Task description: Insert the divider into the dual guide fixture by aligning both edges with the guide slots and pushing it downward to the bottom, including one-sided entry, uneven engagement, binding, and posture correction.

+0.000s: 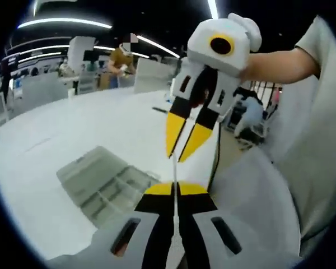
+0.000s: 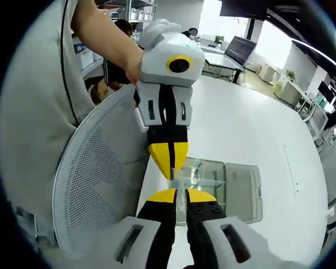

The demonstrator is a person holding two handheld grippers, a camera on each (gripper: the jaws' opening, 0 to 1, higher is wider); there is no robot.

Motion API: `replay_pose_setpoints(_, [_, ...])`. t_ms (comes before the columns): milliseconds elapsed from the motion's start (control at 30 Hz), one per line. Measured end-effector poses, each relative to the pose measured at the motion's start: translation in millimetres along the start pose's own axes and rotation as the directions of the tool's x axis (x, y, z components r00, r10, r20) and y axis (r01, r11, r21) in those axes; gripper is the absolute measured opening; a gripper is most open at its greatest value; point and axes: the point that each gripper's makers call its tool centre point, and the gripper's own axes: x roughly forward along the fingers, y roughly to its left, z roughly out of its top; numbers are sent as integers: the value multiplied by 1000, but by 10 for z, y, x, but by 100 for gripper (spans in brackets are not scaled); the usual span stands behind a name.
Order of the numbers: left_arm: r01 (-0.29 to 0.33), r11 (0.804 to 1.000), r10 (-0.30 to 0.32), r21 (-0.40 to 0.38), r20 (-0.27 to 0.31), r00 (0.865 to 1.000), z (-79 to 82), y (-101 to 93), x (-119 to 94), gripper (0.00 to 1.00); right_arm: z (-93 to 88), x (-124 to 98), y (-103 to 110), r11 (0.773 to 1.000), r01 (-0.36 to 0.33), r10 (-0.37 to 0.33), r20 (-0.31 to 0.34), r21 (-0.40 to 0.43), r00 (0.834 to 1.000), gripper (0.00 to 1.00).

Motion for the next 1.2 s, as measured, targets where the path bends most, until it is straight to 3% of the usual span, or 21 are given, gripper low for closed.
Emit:
replay_pose_setpoints(600, [20,994,-21,110,3,1000,-12,-53,26,0,-22,69,102,996,-87,88,-37,16,995,0])
replay_pose_setpoints(800, [28,994,-28,109,-8,1000,-26,-76,42,0,-19,82,124,990,-103,109,-58,100,992,0])
replay_pose_setpoints(833, [26,994,-25,108,-7,1000,-26,-69,44,0,-32,79,144,983,-106,117,-65,151,991,0])
replay_pose_setpoints(933, [32,995,-31,98,-12,999,-42,-68,58,0,-28,90,129,980,-116,129,-77,164,989,0])
replay_pose_setpoints(1200, [37,998,-36,51,-26,999,-87,-38,88,2,-6,81,151,941,-140,169,-68,309,983,0])
